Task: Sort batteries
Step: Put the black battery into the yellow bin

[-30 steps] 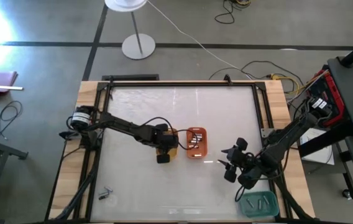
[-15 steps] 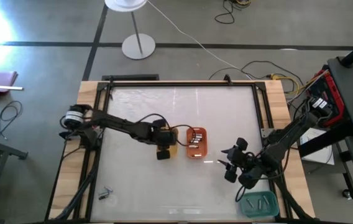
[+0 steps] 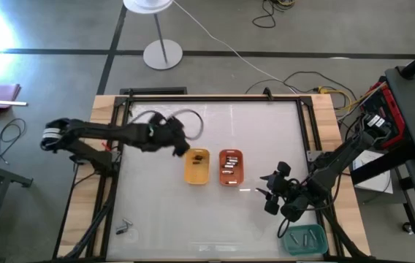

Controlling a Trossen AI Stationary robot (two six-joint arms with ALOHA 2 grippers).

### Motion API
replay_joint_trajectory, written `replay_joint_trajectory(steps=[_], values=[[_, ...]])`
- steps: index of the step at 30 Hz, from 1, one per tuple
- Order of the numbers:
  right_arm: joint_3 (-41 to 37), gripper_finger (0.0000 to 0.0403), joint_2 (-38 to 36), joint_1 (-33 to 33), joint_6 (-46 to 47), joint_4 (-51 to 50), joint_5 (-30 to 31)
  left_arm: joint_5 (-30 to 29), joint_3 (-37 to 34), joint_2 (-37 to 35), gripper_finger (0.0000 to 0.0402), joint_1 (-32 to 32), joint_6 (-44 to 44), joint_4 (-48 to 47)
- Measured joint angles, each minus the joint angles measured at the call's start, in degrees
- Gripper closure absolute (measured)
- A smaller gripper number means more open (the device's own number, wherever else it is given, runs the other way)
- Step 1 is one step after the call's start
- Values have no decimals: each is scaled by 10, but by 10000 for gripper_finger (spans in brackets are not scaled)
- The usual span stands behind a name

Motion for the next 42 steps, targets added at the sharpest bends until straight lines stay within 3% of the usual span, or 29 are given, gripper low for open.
replay_joint_trajectory(steps=[4, 8, 11, 15, 18, 28, 33, 42], values=[[0, 202, 0, 0, 1, 0, 0, -27, -55, -15, 322, 98, -91, 11], [0, 202, 0, 0, 1, 1, 0, -62, -98, -8, 323, 199, -93, 83], [0, 202, 0, 1, 11, 2, 0, -32, -109, 4, 323, 274, -84, 106], [0, 202, 0, 2, 17, 2, -15, 37, -115, 18, 323, 378, -158, 121], [0, 202, 0, 5, 20, 2, -16, 57, -119, 35, 323, 426, -194, 129], [0, 202, 0, 6, 20, 2, -16, 25, -79, 120, 322, 456, -280, 131], [-2, 202, 0, 15, 32, 2, -17, 20, -65, 157, 322, 464, -364, 94], [-3, 202, 0, 42, 33, 2, -16, -16, -57, 156, 322, 465, -448, 83]])
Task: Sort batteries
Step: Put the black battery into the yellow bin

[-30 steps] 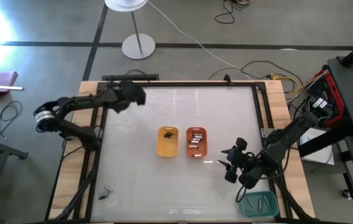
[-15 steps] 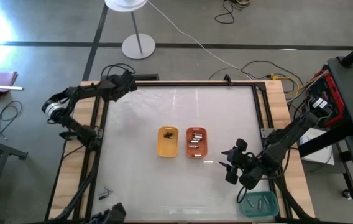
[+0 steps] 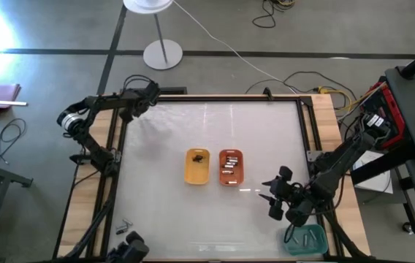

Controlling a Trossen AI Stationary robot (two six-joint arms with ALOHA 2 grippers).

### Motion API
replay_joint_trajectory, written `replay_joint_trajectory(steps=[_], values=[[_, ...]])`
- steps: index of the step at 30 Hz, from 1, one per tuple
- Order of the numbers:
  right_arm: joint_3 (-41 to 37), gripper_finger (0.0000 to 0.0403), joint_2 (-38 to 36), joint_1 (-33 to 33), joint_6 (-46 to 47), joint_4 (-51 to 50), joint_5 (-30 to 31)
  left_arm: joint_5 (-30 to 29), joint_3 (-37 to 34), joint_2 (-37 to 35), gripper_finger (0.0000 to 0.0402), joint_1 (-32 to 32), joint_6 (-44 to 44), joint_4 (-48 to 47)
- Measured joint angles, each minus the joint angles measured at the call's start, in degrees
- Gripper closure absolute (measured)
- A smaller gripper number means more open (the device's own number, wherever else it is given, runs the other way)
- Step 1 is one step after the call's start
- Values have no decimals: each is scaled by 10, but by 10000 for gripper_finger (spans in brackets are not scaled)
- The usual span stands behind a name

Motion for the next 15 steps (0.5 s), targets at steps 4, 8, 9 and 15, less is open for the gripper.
replay_joint_trajectory(steps=[4, 8, 9, 15], values=[[0, 202, 0, 8, -7, 0, 0, -11, 11, 12, 322, 1, 39, 9], [0, 202, 0, 8, -29, -2, 1, -12, 70, 35, 323, 5, 137, -37], [0, 202, 0, 8, -35, -2, 1, -14, 89, 43, 323, 8, 149, -65], [0, 202, 0, 8, -25, -8, 1, 17, 225, 113, 326, 55, 341, -217]])
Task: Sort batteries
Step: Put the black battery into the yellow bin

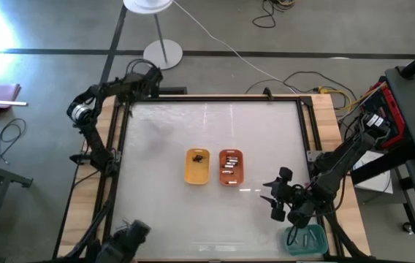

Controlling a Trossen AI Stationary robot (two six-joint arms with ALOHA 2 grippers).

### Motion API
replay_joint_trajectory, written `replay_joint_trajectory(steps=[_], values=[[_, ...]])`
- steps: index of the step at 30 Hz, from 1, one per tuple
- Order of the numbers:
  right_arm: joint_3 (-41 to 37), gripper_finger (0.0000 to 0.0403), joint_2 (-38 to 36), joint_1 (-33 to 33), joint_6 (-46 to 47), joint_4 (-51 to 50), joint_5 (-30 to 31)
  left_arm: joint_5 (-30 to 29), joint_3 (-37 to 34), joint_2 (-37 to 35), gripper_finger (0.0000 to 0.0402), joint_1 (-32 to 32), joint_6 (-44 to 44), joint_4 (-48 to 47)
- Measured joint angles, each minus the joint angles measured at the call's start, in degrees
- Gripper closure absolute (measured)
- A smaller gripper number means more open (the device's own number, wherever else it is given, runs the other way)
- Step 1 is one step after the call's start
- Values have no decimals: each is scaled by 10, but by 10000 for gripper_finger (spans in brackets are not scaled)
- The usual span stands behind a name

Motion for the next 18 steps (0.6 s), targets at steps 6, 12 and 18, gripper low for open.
replay_joint_trajectory(steps=[6, 12, 18], values=[[0, 202, 0, 0, 22, -3, 0, 7, 98, 90, 351, 11, 102, -153], [0, 202, 0, 0, 39, -3, 0, 14, 112, 139, 394, 12, 126, -156], [0, 202, 0, 0, 53, -3, -1, 0, 115, 156, 401, 22, 116, -155]])
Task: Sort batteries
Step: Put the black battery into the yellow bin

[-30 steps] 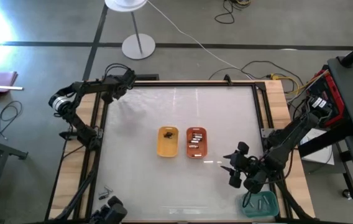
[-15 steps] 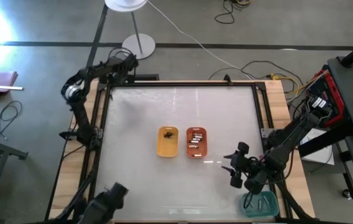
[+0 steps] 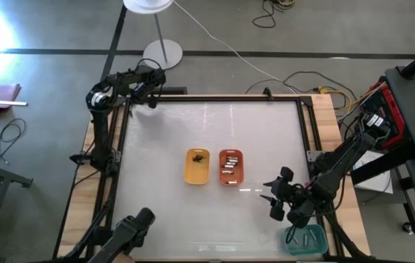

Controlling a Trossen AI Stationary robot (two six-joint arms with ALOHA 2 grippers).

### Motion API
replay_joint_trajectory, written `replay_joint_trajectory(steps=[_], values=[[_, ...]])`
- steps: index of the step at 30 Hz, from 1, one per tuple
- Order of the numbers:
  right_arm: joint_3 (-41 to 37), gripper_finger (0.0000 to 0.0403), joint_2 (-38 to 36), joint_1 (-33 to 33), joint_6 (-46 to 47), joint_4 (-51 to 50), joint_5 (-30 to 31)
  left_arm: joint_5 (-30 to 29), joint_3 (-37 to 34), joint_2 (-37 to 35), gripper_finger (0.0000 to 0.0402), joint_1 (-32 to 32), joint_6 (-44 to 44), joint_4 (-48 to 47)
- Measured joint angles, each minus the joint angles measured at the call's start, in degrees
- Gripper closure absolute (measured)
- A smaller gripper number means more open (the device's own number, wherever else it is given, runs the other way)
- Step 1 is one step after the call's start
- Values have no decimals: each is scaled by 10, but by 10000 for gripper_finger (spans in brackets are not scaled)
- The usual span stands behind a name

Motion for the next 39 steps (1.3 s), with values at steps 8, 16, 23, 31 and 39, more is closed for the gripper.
replay_joint_trajectory(steps=[8, 16, 23, 31, 39], values=[[0, 202, 0, 0, 19, 0, 0, -19, 23, 33, 401, 1, -30, -37], [0, 202, 12, 0, 42, 1, -20, -41, 54, 75, 401, 3, -52, -90], [0, 202, 12, 0, 40, 1, -23, -35, 61, 75, 402, 6, -23, -84], [0, 202, 12, 0, 45, 1, -24, -15, 67, 75, 402, 8, 9, -75], [0, 202, 12, 4, 69, 11, -30, -10, 68, 75, 402, 10, 24, -68]])
